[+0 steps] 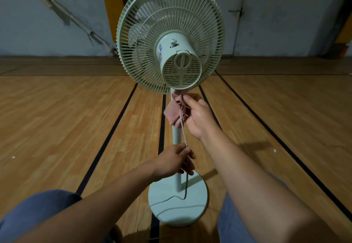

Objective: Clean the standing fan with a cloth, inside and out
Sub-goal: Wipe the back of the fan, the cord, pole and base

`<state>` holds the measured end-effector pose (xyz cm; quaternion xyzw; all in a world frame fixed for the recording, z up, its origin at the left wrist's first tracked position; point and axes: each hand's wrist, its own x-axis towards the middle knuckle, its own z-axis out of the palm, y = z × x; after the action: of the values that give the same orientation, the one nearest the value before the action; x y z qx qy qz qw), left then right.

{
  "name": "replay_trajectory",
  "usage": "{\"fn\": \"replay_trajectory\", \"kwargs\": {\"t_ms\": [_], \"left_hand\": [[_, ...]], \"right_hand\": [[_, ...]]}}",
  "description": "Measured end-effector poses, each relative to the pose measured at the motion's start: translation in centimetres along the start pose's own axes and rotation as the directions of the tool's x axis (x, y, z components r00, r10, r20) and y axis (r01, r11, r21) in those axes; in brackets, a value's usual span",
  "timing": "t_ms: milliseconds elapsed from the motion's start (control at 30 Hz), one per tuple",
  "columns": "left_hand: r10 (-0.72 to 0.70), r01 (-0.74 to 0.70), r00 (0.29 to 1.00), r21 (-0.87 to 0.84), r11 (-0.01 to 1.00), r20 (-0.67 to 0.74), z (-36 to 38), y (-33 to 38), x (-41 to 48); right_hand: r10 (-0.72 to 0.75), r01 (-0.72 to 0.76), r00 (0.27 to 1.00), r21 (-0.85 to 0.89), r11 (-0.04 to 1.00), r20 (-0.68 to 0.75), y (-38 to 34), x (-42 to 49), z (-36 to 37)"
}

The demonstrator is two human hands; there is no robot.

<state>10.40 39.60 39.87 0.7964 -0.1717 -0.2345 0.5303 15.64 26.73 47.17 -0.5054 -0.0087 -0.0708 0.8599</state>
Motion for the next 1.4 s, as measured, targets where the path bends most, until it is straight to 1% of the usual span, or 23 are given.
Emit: {"fn": "replay_trajectory", "kwargs": {"t_ms": [67, 133, 233, 333, 400, 533, 667, 800, 900, 1000, 1167, 1300, 1400], "left_hand": [[-0.003, 0.003, 1.0, 0.011, 1.0, 0.003, 0.2, -0.1, 0.2], [-0.009, 0.009, 1.0, 0.04, 0.999, 0.004, 0.4, -0.3, 0.3], [-0.018, 0.018, 1.0, 0.065, 0.998, 0.005, 0.8, -0.5, 0.2], [-0.023, 0.022, 1.0, 0.094, 0.995, 0.012, 1.2, -1.0, 0.0], [-0.023, 0.02, 0.999, 0.118, 0.993, 0.022, 1.4, -1.4, -0.3], [-0.042, 0.039, 0.999, 0.125, 0.991, 0.018, 2.0, -2.1, -0.8], [-0.051, 0.047, 0.998, 0.12, 0.992, 0.031, 2.1, -2.3, -1.4], [-0.071, 0.066, 0.997, 0.133, 0.989, 0.038, 2.1, -2.4, -1.7], [-0.081, 0.076, 0.996, 0.14, 0.987, 0.033, 2.2, -2.5, -1.8], [-0.08, 0.077, 0.997, 0.141, 0.987, 0.017, 2.1, -2.6, -1.8], [-0.121, 0.121, 0.993, 0.168, 0.978, -0.009, 2.2, -2.6, -1.6], [-0.146, 0.147, 0.989, 0.199, 0.969, -0.021, 1.7, -2.6, -1.5], [-0.156, 0.155, 0.988, 0.234, 0.96, -0.015, 1.8, -3.2, -1.3]], "right_hand": [[0.004, -0.005, 0.999, -0.023, 1.0, -0.051, 0.1, 0.5, 0.2], [0.03, -0.035, 0.997, -0.073, 0.997, -0.073, 0.6, 0.9, 0.5], [0.056, -0.076, 0.995, -0.276, 0.958, -0.077, 1.5, 1.3, 0.6], [-0.017, -0.021, 0.995, -0.386, 0.922, -0.096, 2.1, 1.6, 0.6], [-0.056, 0.006, 0.993, -0.419, 0.908, -0.107, 2.1, 1.4, 0.7], [-0.072, 0.018, 0.993, -0.462, 0.887, -0.098, 2.0, 1.3, 0.7], [-0.097, 0.016, 0.989, -0.569, 0.822, -0.113, 1.5, 1.2, 0.0], [-0.113, 0.024, 0.987, -0.598, 0.801, -0.113, 1.8, 0.4, -0.8], [-0.128, 0.038, 0.987, -0.645, 0.763, -0.093, 2.4, -0.2, -1.5], [-0.102, 0.023, 0.992, -0.683, 0.73, -0.076, 3.4, -1.1, -2.7], [-0.012, -0.05, 0.997, -0.709, 0.703, -0.082, 5.3, -2.6, -5.0], [0.04, -0.092, 0.995, -0.76, 0.644, -0.087, 6.7, -3.5, -6.6], [0.084, -0.129, 0.992, -0.754, 0.644, -0.098, 7.5, -4.1, -7.1]]}}
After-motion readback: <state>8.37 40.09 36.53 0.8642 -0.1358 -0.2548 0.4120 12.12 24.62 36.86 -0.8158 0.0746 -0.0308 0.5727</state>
